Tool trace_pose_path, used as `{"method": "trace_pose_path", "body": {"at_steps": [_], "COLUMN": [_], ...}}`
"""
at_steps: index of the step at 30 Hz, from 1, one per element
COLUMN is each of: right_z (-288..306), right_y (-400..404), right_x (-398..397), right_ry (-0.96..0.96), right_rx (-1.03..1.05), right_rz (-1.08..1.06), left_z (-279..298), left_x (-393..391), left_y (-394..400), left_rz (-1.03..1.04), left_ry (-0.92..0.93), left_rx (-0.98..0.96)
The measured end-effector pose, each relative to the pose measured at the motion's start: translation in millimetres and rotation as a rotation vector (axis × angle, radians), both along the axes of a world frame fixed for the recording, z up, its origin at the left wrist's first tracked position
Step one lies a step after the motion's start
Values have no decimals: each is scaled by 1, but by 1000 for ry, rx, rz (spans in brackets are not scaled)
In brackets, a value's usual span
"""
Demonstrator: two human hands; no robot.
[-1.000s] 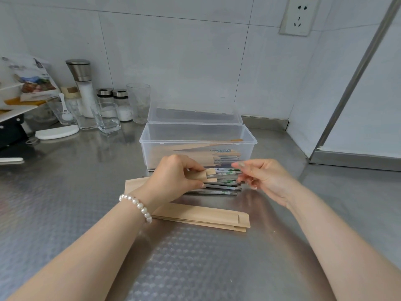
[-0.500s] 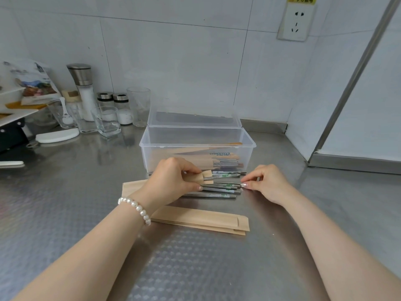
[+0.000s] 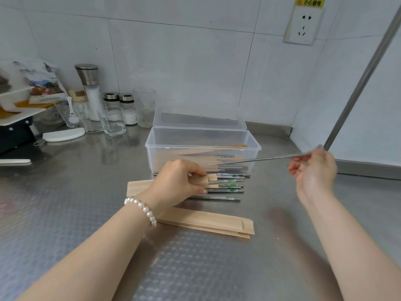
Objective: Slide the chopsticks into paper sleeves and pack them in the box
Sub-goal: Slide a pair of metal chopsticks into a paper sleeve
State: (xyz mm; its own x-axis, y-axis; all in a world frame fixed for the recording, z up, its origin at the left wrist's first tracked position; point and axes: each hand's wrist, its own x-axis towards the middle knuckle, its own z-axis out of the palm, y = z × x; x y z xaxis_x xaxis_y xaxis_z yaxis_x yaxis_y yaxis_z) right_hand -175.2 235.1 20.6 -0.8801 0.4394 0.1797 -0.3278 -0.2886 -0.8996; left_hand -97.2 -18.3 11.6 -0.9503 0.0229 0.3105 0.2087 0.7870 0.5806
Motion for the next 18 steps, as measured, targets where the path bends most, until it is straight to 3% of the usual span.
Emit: {"method": "trace_pose_path", "body": {"at_steps": [4,12,18], "right_z": [3,2,2], "right_y": [11,3,1], "right_x": [-1,0,1], "right_ry": [6,12,-19], "right_rx": [-109,6,-37], "right_rz": [-62,-53,-34], "left_z": [0,-1,-2], "left_x": [-1,-2,-3], "left_y": [0,-1,-1], "left_rz": [10,8,8], "left_ry": [4,8,6], "left_rx": [-6,-11,-21]}}
